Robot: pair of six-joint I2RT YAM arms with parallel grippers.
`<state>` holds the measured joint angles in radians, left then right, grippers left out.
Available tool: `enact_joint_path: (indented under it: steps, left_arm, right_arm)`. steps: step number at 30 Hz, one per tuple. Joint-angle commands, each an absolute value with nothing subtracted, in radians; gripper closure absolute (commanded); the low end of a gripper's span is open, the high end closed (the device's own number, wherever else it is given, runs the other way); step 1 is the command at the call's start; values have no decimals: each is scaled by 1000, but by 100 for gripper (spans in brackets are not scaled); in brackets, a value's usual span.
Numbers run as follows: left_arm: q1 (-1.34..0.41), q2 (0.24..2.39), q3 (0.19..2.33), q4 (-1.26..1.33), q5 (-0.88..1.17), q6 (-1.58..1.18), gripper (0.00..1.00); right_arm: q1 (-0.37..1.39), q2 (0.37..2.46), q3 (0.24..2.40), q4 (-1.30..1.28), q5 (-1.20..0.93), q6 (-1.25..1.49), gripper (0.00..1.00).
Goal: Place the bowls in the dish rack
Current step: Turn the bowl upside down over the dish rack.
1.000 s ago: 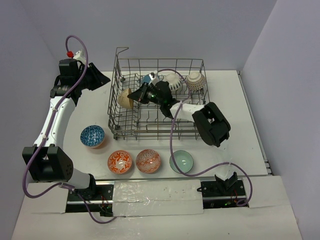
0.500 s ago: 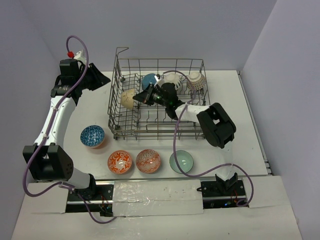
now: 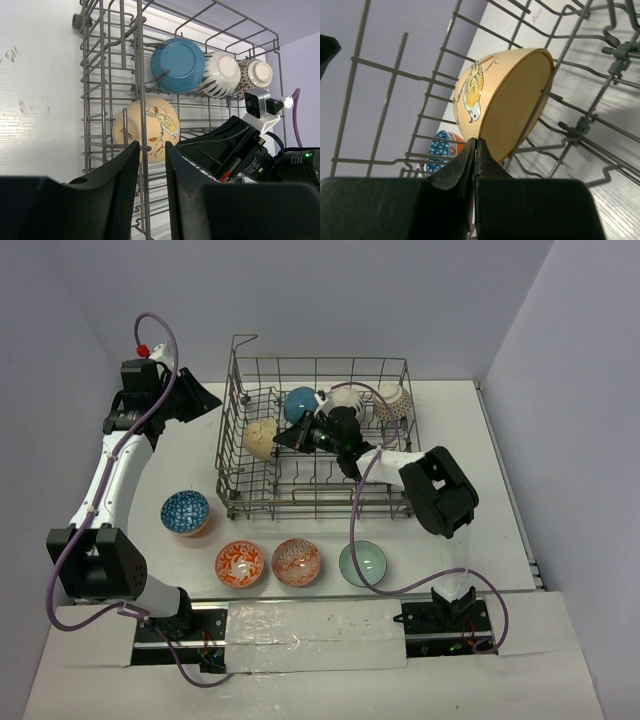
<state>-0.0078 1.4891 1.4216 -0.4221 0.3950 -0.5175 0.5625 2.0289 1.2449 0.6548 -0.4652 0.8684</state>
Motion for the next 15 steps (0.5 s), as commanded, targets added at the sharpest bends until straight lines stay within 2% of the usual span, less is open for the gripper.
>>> enact_joint_path:
  steps: [1,15]
  left_arm:
    - [-3,1494,1416,-377,407,-522,67]
    - [-3,1494,1414,-379,402,-520,67]
  right_arm:
    - [541,1971,1227,609,-454,802,100]
    - [532,1965,1247,540,-466,744,94]
